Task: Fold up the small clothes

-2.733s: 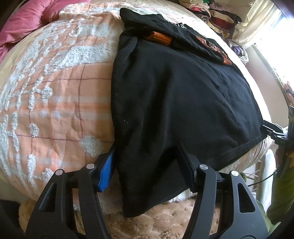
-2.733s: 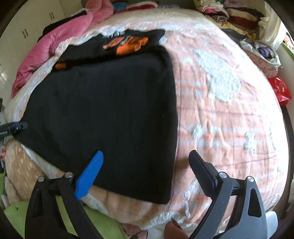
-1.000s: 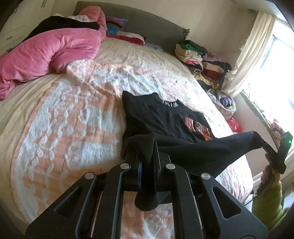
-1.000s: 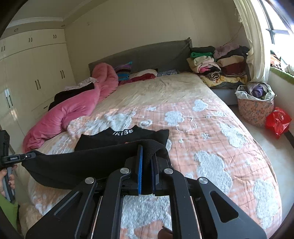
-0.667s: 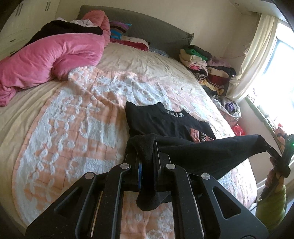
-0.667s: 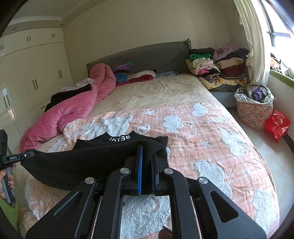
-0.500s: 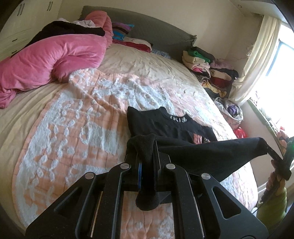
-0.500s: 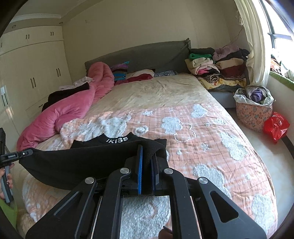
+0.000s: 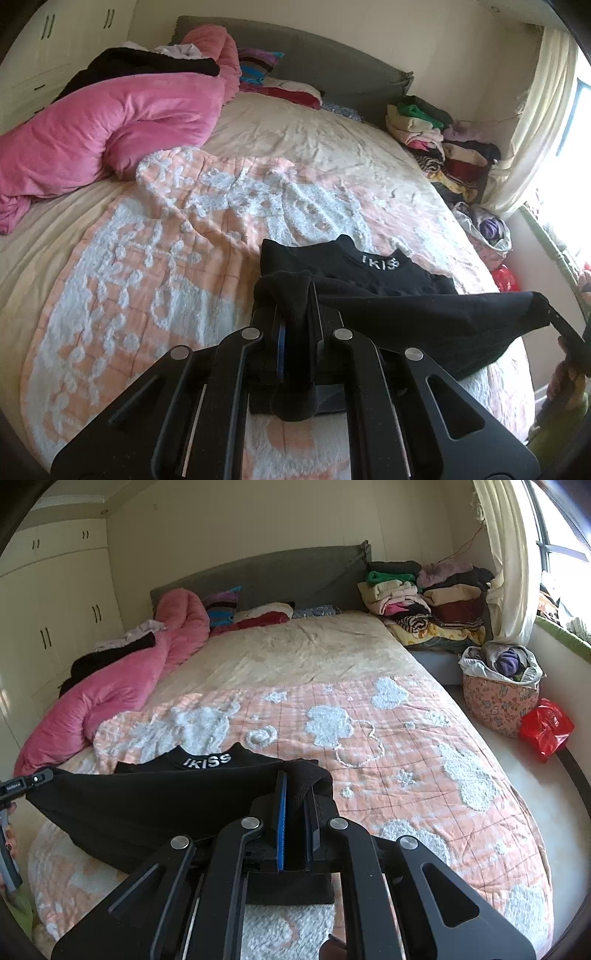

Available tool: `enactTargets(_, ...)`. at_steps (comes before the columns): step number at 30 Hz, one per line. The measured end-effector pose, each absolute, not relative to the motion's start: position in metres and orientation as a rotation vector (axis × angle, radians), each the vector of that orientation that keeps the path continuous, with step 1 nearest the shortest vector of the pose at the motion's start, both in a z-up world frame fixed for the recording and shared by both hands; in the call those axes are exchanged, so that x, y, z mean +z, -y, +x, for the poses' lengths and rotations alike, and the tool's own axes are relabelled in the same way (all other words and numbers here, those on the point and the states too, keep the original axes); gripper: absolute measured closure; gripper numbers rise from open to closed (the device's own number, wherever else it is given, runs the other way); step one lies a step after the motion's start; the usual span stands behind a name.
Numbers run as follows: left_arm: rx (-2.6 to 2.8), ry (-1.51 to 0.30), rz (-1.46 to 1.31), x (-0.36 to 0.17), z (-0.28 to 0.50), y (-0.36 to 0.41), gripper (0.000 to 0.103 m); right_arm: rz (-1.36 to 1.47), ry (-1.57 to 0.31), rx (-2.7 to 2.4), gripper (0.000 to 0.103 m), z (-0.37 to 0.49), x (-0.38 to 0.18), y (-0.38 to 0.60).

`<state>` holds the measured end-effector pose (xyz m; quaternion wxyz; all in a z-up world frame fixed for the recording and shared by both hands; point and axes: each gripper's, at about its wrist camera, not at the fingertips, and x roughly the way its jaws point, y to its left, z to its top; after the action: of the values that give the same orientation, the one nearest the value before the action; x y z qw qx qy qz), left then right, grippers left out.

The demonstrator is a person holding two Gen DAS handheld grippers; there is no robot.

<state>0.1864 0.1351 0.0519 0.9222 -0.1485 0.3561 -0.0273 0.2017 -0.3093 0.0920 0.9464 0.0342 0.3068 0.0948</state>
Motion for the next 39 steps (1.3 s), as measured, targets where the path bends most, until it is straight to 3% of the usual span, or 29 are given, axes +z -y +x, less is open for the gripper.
enactTargets(17, 0.030, -0.774, -0.278, 0.014, 0.235, -0.126, 0.098, 0.017, -0.732, 0.134, 0.096, 0.260, 0.048, 0.293)
enactTargets(20, 0.046, -0.776, -0.252, 0.008, 0.236, -0.124, 0.094, -0.001, -0.745, 0.114, 0.084, 0.264, 0.041, 0.289)
enactTargets(22, 0.081, -0.751, -0.219, 0.009, 0.231, -0.123, 0.070, -0.013, -0.732, 0.096, 0.077, 0.263, 0.039, 0.288)
enactTargets(26, 0.086, -0.731, -0.201, 0.014, 0.225, -0.123, 0.065, 0.003, -0.714, 0.094, 0.066, 0.257, 0.039, 0.292)
enactTargets(28, 0.091, -0.719, -0.180, 0.017, 0.221, -0.120, 0.050, -0.003, -0.707, 0.100, 0.066, 0.253, 0.039, 0.292)
enactTargets(32, 0.068, -0.703, -0.165, 0.024, 0.212, -0.110, 0.037, -0.021, -0.676, 0.115, 0.066, 0.242, 0.043, 0.289)
enactTargets(37, 0.040, -0.698, -0.132, 0.028, 0.207, -0.095, 0.013, -0.071, -0.657, 0.146, 0.066, 0.226, 0.047, 0.280)
enactTargets(39, 0.039, -0.699, -0.107, 0.028, 0.206, -0.088, 0.010, -0.098, -0.654, 0.155, 0.066, 0.221, 0.047, 0.275)
